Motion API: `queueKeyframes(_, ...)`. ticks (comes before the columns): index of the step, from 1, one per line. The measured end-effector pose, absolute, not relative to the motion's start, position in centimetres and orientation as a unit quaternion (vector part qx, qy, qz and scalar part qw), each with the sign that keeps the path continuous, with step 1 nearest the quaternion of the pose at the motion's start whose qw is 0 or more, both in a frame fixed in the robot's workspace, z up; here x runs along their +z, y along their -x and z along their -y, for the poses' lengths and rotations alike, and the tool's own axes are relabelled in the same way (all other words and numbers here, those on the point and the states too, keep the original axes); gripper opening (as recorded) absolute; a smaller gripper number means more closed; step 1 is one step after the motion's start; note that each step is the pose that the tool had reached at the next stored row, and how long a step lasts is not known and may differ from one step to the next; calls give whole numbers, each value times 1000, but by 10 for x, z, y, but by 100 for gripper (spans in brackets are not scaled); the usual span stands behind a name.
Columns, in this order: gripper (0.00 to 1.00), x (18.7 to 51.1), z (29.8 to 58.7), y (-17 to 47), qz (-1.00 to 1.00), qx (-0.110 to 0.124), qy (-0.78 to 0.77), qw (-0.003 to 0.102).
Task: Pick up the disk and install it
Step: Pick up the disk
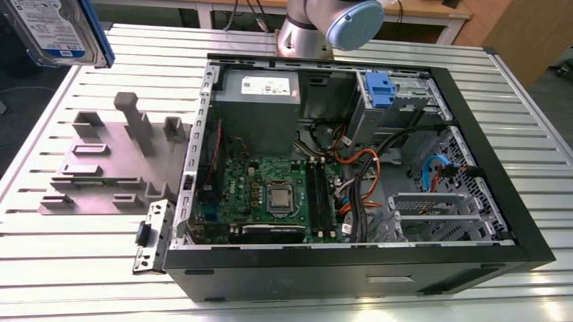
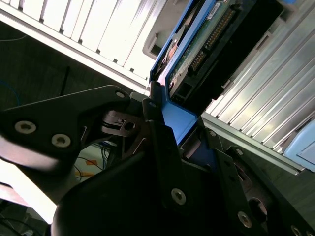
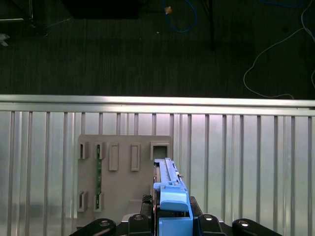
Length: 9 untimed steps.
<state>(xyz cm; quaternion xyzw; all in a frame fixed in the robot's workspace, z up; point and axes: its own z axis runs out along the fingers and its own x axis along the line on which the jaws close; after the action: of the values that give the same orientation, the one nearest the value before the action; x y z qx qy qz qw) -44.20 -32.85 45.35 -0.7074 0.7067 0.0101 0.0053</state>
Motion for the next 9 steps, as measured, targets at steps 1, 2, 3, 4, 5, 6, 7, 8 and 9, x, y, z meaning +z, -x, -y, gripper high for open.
queueKeyframes(1,37,455,329,442,-707,10,707,5)
queueKeyframes(2,37,456,329,442,-707,10,707,5)
queueKeyframes(3,37,458,329,442,-707,10,707,5)
queueKeyframes(4,37,460,329,442,-707,10,707,5)
queueKeyframes(5,37,461,329,442,-707,10,707,5)
queueKeyframes(6,37,463,329,442,-707,10,707,5)
queueKeyframes(7,37,465,329,442,-707,10,707,5)
queueKeyframes(8,37,466,329,442,-707,10,707,5)
queueKeyframes(9,37,468,329,442,-707,10,707,5)
